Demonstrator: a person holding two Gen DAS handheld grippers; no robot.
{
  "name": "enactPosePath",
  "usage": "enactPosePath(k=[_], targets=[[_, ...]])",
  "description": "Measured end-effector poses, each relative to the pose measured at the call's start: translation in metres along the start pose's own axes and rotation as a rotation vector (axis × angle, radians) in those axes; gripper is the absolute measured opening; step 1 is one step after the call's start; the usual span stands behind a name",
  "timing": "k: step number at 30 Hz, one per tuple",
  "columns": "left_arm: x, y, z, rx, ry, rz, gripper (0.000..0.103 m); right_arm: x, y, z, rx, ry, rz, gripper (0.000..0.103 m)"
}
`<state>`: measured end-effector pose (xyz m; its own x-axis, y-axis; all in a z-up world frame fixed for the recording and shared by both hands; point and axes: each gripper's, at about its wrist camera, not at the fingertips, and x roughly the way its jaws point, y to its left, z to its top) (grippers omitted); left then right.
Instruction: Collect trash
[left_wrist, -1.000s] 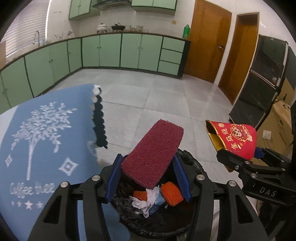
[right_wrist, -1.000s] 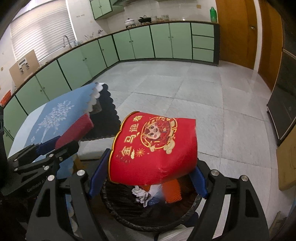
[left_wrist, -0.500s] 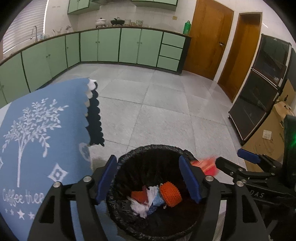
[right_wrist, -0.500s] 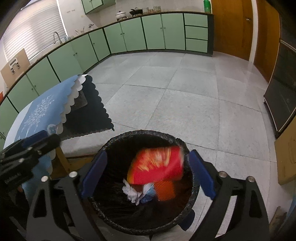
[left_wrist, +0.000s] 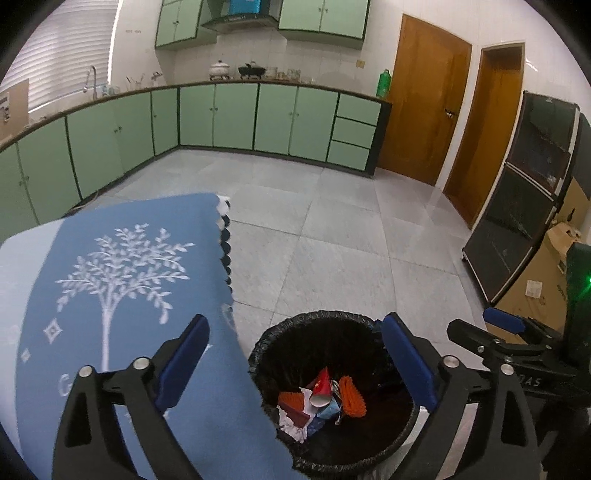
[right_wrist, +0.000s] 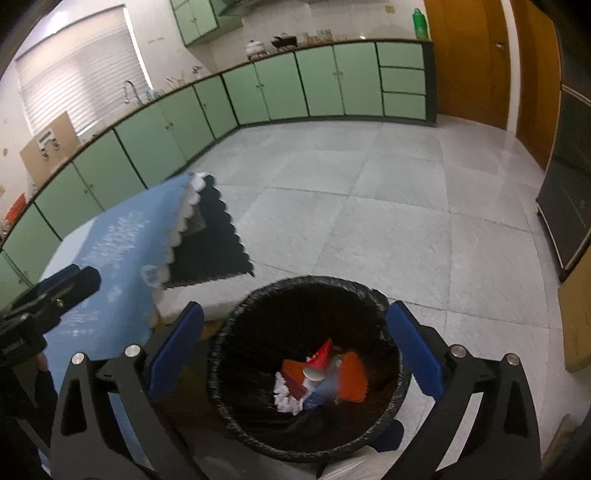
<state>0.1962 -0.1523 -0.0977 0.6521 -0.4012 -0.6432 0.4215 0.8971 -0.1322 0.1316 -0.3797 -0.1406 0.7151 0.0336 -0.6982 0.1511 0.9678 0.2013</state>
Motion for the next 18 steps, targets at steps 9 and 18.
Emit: enactPosePath(k=[9,18], targets=[[-0.055,0.003,-0.006,-0.019,-0.046,0.031,0.097,-0.053,0.038,0.005,-0.080,-0.049,0.051,0.098],[-0.105,0.010,-0.018,-0.041,-0.072,0.064,0.097,-0.102,0.066,-0.005,-0.118,-0.079,0.066,0.098]])
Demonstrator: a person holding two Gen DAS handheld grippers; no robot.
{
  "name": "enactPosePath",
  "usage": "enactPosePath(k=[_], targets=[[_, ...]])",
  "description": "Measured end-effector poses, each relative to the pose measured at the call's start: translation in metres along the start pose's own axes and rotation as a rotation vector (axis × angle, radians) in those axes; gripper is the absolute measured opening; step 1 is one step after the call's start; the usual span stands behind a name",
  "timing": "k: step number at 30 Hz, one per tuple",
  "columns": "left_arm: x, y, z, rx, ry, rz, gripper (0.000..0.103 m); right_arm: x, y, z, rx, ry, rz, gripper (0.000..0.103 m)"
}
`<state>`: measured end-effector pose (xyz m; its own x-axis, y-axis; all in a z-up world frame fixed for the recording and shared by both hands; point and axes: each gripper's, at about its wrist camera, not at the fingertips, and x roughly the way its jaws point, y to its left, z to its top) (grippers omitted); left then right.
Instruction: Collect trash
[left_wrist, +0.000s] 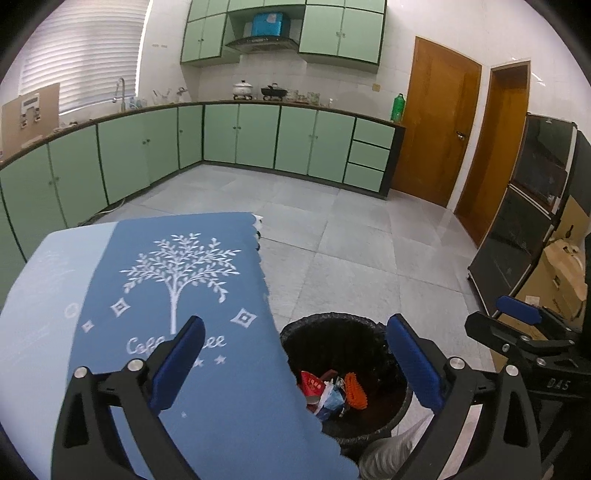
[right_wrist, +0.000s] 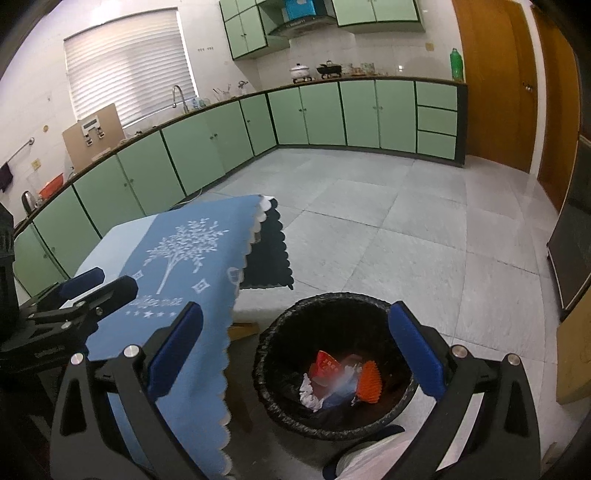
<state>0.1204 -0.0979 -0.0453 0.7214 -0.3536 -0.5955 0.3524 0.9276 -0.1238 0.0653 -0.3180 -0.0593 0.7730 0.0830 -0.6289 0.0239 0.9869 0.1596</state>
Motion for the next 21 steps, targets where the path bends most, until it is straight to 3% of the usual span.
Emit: enactPosePath(k=[21], targets=[[-0.079,0.000,-0.015,0.011,-0.077,0.033,0.097,-0.054,0.040,-0.010,-0.052,-0.049,0.012,0.098]])
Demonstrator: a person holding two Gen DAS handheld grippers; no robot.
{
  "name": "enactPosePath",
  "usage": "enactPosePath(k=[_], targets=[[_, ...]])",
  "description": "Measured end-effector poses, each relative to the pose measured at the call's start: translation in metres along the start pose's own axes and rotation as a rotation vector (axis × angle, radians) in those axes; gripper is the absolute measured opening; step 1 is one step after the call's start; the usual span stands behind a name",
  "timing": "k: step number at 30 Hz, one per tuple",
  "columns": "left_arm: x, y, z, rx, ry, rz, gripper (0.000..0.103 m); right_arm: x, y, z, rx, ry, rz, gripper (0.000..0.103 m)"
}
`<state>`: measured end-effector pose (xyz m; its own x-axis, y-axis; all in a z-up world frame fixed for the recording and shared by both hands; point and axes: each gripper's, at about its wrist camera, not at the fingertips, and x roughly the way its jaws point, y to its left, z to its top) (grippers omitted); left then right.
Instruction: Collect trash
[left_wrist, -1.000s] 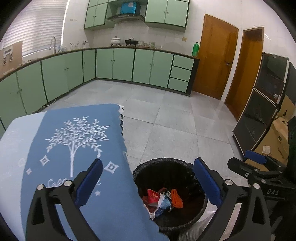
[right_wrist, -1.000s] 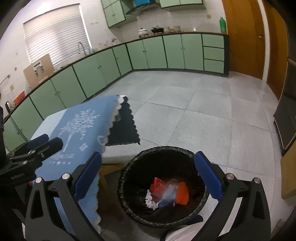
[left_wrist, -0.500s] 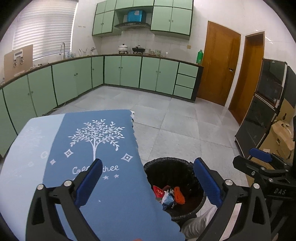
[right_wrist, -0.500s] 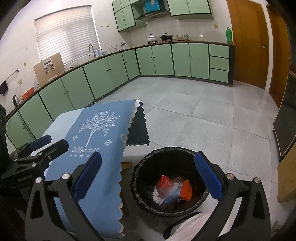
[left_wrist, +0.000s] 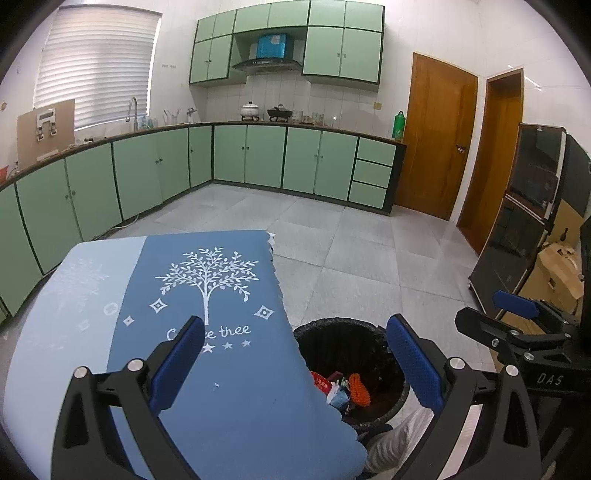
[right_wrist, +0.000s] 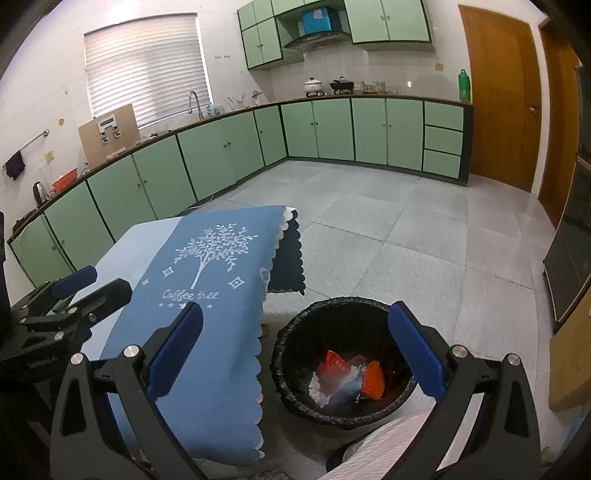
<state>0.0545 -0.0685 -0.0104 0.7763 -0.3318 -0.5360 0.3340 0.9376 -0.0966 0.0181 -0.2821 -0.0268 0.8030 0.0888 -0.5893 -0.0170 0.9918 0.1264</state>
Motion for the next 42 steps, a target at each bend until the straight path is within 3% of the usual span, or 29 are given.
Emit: enactPosePath(k=[42], targets=[[-0.019,0.013,0.000,-0.009,-0.036,0.028,0.097,-0.006,0.020,0.005,-0.036,-0.022,0.022,0.098]])
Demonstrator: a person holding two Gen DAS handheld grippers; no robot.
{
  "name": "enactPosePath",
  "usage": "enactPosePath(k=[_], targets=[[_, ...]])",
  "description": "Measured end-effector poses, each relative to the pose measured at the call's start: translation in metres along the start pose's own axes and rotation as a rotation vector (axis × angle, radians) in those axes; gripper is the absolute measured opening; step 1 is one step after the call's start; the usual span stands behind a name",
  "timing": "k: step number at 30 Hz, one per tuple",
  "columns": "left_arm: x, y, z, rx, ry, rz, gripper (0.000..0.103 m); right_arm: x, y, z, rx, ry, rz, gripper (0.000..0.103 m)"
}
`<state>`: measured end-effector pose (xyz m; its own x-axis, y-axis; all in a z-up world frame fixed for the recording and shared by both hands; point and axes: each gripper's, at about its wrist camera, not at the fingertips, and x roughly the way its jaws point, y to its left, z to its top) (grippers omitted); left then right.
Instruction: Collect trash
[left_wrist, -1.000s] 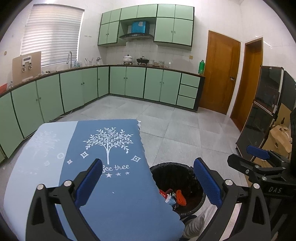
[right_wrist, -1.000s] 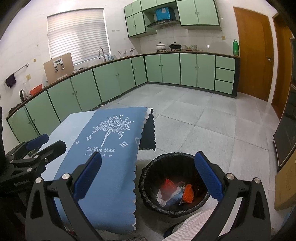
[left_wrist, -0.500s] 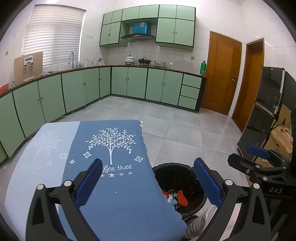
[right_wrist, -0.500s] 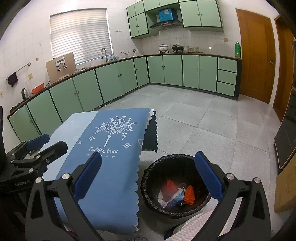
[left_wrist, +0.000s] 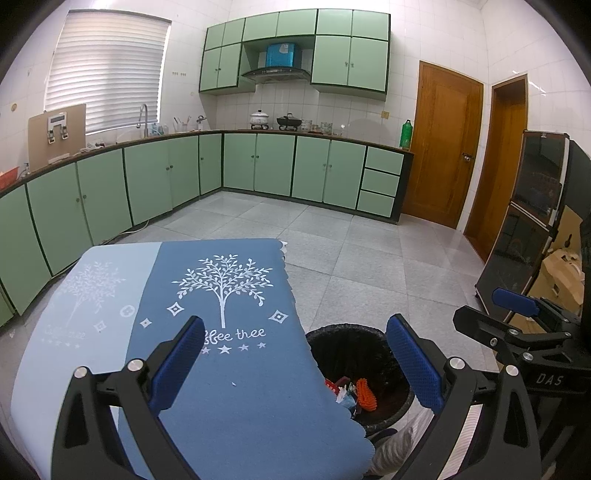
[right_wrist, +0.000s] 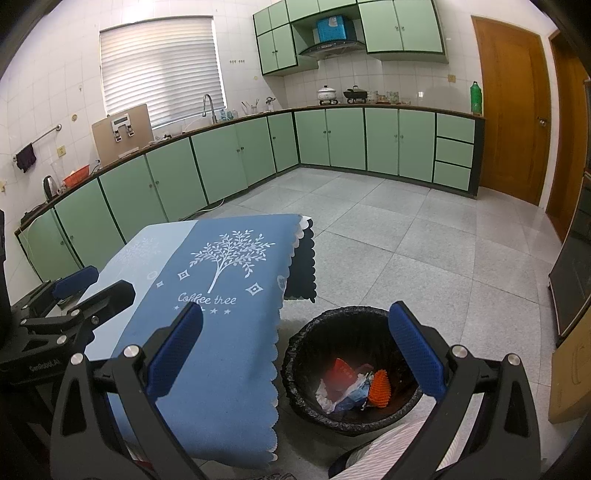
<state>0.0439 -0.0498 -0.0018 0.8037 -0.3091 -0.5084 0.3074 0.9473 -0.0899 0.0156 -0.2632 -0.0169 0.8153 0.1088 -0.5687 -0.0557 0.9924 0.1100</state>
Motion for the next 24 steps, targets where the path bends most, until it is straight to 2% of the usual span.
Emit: enactPosePath(k=[24], targets=[[0.0001,0.0019,0.0000,-0.001,0.002,-0.001,0.097,0.0041,0.0035,-0.0026,0.001,0.005,0.002,0.098]])
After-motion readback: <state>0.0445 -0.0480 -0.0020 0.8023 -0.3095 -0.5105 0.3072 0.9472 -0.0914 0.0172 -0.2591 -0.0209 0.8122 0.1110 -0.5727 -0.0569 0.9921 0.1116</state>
